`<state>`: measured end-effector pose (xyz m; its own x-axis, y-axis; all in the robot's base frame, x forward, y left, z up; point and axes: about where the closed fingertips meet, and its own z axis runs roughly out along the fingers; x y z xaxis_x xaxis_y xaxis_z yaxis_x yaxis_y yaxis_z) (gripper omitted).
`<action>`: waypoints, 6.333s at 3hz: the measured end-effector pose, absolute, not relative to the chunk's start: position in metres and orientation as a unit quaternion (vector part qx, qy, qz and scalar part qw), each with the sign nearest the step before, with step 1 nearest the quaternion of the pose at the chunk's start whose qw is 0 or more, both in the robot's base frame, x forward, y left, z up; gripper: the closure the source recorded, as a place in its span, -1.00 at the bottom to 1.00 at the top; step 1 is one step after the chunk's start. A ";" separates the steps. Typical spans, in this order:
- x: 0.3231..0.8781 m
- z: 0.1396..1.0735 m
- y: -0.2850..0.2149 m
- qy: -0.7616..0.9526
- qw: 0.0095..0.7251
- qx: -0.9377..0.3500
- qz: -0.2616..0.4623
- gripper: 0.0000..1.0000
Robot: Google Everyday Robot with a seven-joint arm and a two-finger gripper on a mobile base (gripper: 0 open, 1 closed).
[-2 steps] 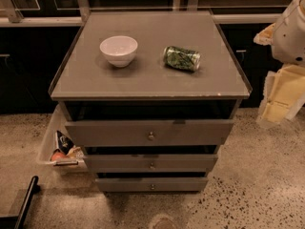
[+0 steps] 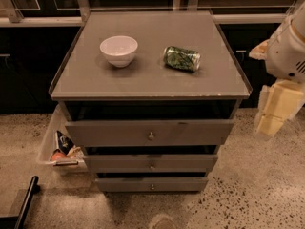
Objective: Open middle drawer
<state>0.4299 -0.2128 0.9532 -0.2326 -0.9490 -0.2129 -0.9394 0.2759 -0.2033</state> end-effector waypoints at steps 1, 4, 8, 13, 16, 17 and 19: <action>0.413 0.913 -0.207 0.786 0.135 -0.603 0.006 -1.00; 0.369 0.778 -0.197 0.763 0.123 -0.633 0.039 -1.00; 0.429 0.685 -0.209 0.762 0.133 -0.632 0.046 -1.00; 0.478 0.546 -0.222 0.718 0.175 -0.674 0.022 -1.00; 0.493 0.509 -0.221 0.658 0.235 -0.716 0.004 -1.00; 0.497 0.494 -0.210 0.653 0.252 -0.714 0.021 -1.00; 0.508 0.471 -0.188 0.635 0.284 -0.717 0.042 -1.00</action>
Offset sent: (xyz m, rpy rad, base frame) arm -0.0565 0.0151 -0.1488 0.0535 0.1276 0.0587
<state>0.5082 -0.1884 0.4709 0.1897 -0.8872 -0.4206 -0.9346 -0.0318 -0.3544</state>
